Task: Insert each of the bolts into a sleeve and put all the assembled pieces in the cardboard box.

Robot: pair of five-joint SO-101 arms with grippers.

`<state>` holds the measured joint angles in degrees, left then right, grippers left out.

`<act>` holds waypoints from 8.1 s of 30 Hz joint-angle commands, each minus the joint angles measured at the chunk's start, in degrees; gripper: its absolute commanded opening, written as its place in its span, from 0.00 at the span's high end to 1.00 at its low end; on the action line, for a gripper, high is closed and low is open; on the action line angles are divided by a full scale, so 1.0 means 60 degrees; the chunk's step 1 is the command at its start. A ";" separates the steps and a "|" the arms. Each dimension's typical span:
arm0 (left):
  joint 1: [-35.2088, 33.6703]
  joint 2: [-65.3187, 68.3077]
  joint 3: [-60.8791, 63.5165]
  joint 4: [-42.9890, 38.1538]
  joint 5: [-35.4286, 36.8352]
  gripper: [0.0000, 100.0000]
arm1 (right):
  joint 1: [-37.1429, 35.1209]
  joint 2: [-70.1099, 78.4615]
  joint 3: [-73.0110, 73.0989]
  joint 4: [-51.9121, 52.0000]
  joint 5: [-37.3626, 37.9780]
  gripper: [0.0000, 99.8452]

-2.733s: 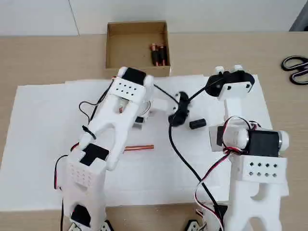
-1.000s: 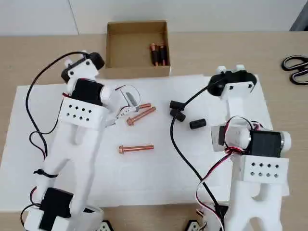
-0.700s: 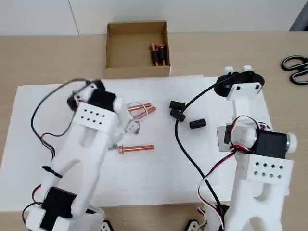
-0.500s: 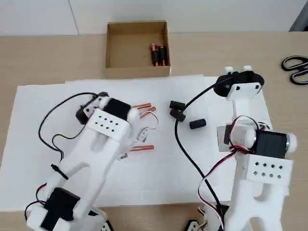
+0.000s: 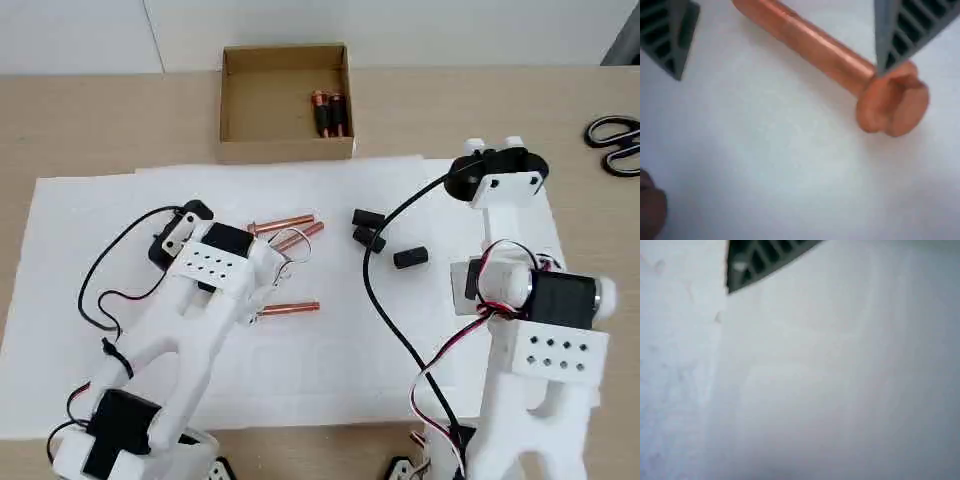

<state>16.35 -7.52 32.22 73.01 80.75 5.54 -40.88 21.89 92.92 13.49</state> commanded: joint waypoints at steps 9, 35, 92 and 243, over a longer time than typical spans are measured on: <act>0.0703 -0.0484 -0.0623 0.1114 0.0278 0.76 | 0.0051 -0.0168 -0.0059 -0.0037 -0.0015 0.81; 0.0791 -0.0381 0.0212 0.0059 0.0352 0.76 | 0.0051 -0.0168 -0.0059 0.0037 -0.0015 0.81; -0.0586 -0.0366 -0.1253 0.0923 -0.8718 0.99 | 0.0051 -0.0168 -0.0059 0.0037 -0.0015 0.81; -0.4205 -0.1758 -0.1194 0.1172 -1.3758 0.99 | -0.2513 0.8901 -0.5392 -0.0476 -1.1077 0.81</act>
<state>-8.62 -14.99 25.71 79.78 -1.36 -11.52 12.75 -8.35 91.87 -46.90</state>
